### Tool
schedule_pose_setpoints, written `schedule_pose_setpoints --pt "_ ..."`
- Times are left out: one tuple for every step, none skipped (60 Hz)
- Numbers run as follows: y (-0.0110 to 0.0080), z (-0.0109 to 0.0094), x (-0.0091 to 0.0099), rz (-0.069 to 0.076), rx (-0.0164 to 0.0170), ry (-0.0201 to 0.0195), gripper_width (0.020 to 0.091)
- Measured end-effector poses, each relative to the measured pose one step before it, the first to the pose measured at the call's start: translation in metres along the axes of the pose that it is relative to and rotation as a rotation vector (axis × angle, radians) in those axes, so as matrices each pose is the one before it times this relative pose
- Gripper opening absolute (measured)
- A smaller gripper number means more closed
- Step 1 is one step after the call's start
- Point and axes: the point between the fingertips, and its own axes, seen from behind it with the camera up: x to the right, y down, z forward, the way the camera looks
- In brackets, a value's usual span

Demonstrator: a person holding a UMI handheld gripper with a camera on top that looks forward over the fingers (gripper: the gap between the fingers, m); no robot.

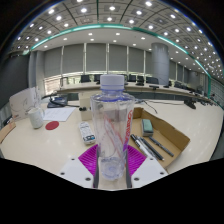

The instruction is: Pour water

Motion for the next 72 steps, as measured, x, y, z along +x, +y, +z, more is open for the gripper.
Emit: schedule_pose_setpoints --pt "-0.00147 -0.00045 0.00117 0.0006 -0.00030 0.00612 0.0357" --pt "-0.00058 0.00105 0.00108 0.0007 0.00196 0.00552 0.0346" --pt "-0.00159 -0.00047 0.00119 0.0002 0.00273 0.00851 0.0347" --pt "-0.00158 -0.00028 0.00083 -0.0028 0.00272 0.00672 0.0347" --pt "-0.00180 -0.00044 -0.00016 -0.0046 0.00120 0.00336 0.0346" --pt "-0.00146 -0.00038 -0.00090 -0.0052 -0.00101 0.00092 0.0347" --pt "-0.00140 -0.00006 -0.00116 -0.0054 -0.00213 0.00024 0.0346" --pt "-0.00221 -0.00018 -0.00034 -0.0036 -0.00005 0.00297 0.0347" --pt "-0.00265 -0.00019 -0.00006 -0.0014 0.00208 0.00458 0.0346" --pt "-0.00291 -0.00042 0.00009 -0.0019 0.00112 0.00090 0.0346" --pt "-0.00255 -0.00018 -0.00123 -0.0036 -0.00005 -0.00061 0.0347" --pt "-0.00295 -0.00214 -0.00382 -0.0046 0.00007 0.00268 0.0347" --pt "-0.00338 0.00044 -0.00059 -0.0043 0.00220 0.00220 0.0347" --pt "-0.00408 -0.00018 -0.00035 -0.0053 0.00267 0.00509 0.0347" --pt "-0.00410 -0.00001 -0.00081 -0.0084 0.00207 0.00461 0.0346" --pt "-0.00396 -0.00010 -0.00130 -0.0119 0.00053 0.00242 0.0347" --pt "-0.00446 0.00006 -0.00176 -0.0132 0.00114 0.00212 0.0347" --pt "-0.00523 0.00010 -0.00150 -0.0124 0.00277 0.00383 0.0347" --pt "-0.00605 0.00014 -0.00129 -0.0113 0.00470 0.00445 0.0347" --pt "-0.00551 0.00061 -0.00181 -0.0125 0.00341 0.00478 0.0346" --pt "-0.00581 0.00042 -0.00236 -0.0149 0.00177 0.00501 0.0346" --pt "-0.00565 0.00051 -0.00206 -0.0157 0.00083 0.00573 0.0346" --pt "-0.00617 0.00073 -0.00198 -0.0160 0.00159 0.00719 0.0346" --pt "-0.00671 0.00073 -0.00182 -0.0161 0.00384 0.00798 0.0346" --pt "-0.00727 0.00150 -0.00143 -0.0159 0.00584 0.00659 0.0345" --pt "-0.00628 0.00200 -0.00304 -0.0175 0.00533 0.00759 0.0346" --pt "-0.00732 0.00167 -0.00203 -0.0177 0.00522 0.00755 0.0346" --pt "-0.00737 0.00167 -0.00210 -0.0184 0.00493 0.00884 0.0347" --pt "-0.00694 0.00164 -0.00191 -0.0207 0.00287 0.01076 0.0345" --pt "-0.00639 0.00200 -0.00197 -0.0235 0.00042 0.01141 0.0346" --pt "-0.00680 0.00191 -0.00270 -0.0252 -0.00031 0.01120 0.0347" --pt "-0.00720 0.00209 -0.00279 -0.0260 0.00139 0.01107 0.0347" --pt "-0.00935 0.00097 -0.00215 -0.0262 0.00390 0.00984 0.0347" --pt "-0.00832 0.00150 -0.00220 -0.0289 0.00456 0.00992 0.0347" --pt "-0.00726 0.00435 -0.00576 -0.0352 0.00169 0.01291 0.0346" --pt "-0.00758 0.00249 -0.00306 -0.0376 0.00025 0.01200 0.0346" --pt "-0.00740 0.00280 -0.00303 -0.0411 -0.00033 0.01358 0.0346" --pt "-0.00768 0.00310 -0.00271 -0.0429 -0.00091 0.01563 0.0345" --pt "-0.00772 0.00303 -0.00234 -0.0438 -0.00151 0.01658 0.0345" --pt "-0.00798 0.00268 -0.00239 -0.0440 -0.00115 0.01585 0.0344" --pt "-0.00824 0.00265 -0.00189 -0.0404 0.00510 0.01105 0.0343" --pt "-0.01090 0.00098 -0.00219 -0.0423 0.00574 0.01071 0.0345" --pt "-0.00982 0.00232 -0.00322 -0.0425 0.00755 0.01048 0.0344" --pt "-0.00931 0.00204 -0.00277 -0.0431 0.00676 0.01110 0.0345" --pt "-0.00899 0.00247 -0.00213 -0.0439 0.00458 0.01262 0.0345" --pt "-0.00852 0.00227 -0.00211 -0.0420 0.00451 0.01279 0.0346" --pt "-0.00862 0.00187 -0.00221 -0.0416 0.00469 0.01051 0.0345" --pt "-0.00874 0.00212 -0.00311 -0.0418 0.00509 0.00709 0.0345" --pt "-0.00882 0.00573 -0.00556 -0.0400 0.00610 0.00501 0.0345" --pt "-0.00768 0.00263 -0.00287 -0.0397 0.00316 0.00557 0.0344" --pt "-0.00662 -0.00070 -0.00021 -0.0350 0.00586 0.00347 0.0345" --pt "-0.00790 0.00151 -0.00279 -0.0345 0.00525 0.00348 0.0344" --pt "-0.00805 0.00129 -0.00326 -0.0337 0.00595 0.00072 0.0345" --pt "-0.00788 0.00123 -0.00321 -0.0343 0.00615 -0.00089 0.0343" --pt "-0.00745 0.00120 -0.00279 -0.0329 0.00647 -0.00033 0.0344" --pt "-0.00703 0.00134 -0.00257 -0.0338 0.00573 0.00165 0.0344" --pt "-0.00636 0.00155 -0.00238 -0.0371 0.00400 0.00348 0.0343" --pt "-0.00630 0.00183 -0.00272 -0.0405 0.00206 0.00394 0.0344" --pt "-0.00825 0.00582 -0.00609 -0.0412 0.00345 0.00708 0.0344" --pt "-0.00627 0.00114 -0.00064 -0.0417 0.00382 0.00732 0.0343" --pt "-0.00620 -0.00069 0.00035 -0.0402 0.00680 0.00728 0.0344" --pt "-0.00623 0.00084 -0.00030 -0.0413 0.00655 0.00850 0.0343" --pt "-0.00588 0.00142 -0.00039 -0.0411 0.00544 0.00847 0.0342" --pt "-0.00454 0.00095 -0.00031 -0.0412 0.00393 0.00797 0.0343" --pt "-0.00397 0.00147 -0.00102 -0.0391 0.00250 0.00723 0.0342" --pt "-0.00374 0.00140 -0.00138 -0.0374 0.00144 0.00553 0.0342" --pt "-0.00491 0.00423 -0.00378 -0.0343 0.00285 0.00548 0.0344" --pt "-0.00303 0.00109 -0.00113 -0.0338 -0.00019 0.00414 0.0344" --pt "-0.00295 0.00108 -0.00073 -0.0315 0.00085 0.00474 0.0343" --pt "-0.00396 0.00054 -0.00047 -0.0285 0.00139 0.00356 0.0344" --pt "-0.00333 0.00111 -0.00070 -0.0288 0.00194 0.00520 0.0343" --pt "-0.00266 0.00055 -0.00086 -0.0286 0.00347 0.00486 0.0343"
